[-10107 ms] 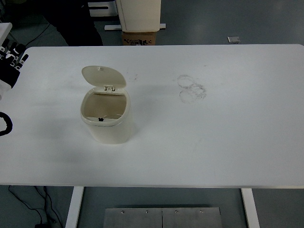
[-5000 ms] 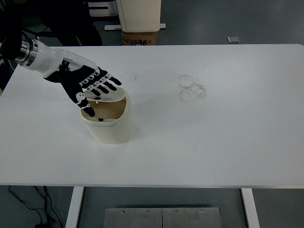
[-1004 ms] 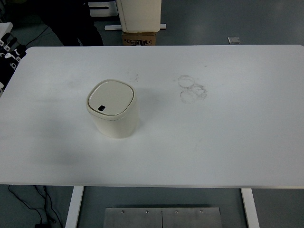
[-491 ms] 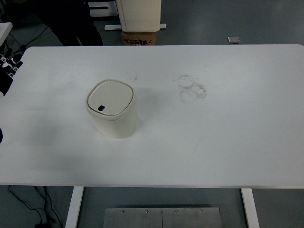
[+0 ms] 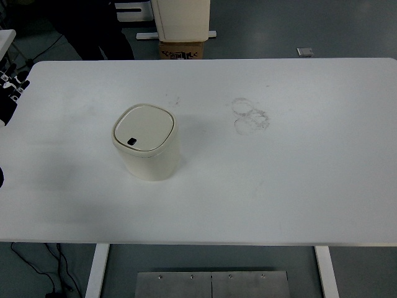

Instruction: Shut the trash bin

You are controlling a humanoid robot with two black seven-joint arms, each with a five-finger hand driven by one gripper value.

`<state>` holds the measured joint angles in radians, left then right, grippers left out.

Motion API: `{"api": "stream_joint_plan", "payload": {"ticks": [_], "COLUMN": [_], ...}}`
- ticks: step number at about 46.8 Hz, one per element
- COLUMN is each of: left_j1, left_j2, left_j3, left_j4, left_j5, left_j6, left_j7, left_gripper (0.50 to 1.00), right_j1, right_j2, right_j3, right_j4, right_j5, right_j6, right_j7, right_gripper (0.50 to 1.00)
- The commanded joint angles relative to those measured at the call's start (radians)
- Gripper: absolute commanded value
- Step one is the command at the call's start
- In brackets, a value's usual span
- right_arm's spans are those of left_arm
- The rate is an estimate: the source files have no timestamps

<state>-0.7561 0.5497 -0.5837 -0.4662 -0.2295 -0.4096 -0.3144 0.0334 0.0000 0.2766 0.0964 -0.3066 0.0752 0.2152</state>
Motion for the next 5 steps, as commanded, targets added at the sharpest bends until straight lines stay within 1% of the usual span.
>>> {"api": "stream_joint_plan", "payload": {"ticks": [1, 5], "left_j1": [0.0, 0.0], "left_j2": [0.001, 0.001], "left_j3": [0.001, 0.001], "left_j4": [0.0, 0.0], "left_j5": [0.001, 0.001], "left_j6": [0.0, 0.0], "left_j7": [0.0, 0.0], "left_gripper": [1.0, 1.0], "right_j1": [0.0, 0.0], "right_j2": [0.0, 0.0], "right_j3": [0.0, 0.0], "right_j4": [0.0, 0.0], "right_j5": [0.0, 0.001], "right_j6": [0.002, 0.002], "right_j7": [0.001, 0.001], "right_gripper": [0.991, 0.991]}}
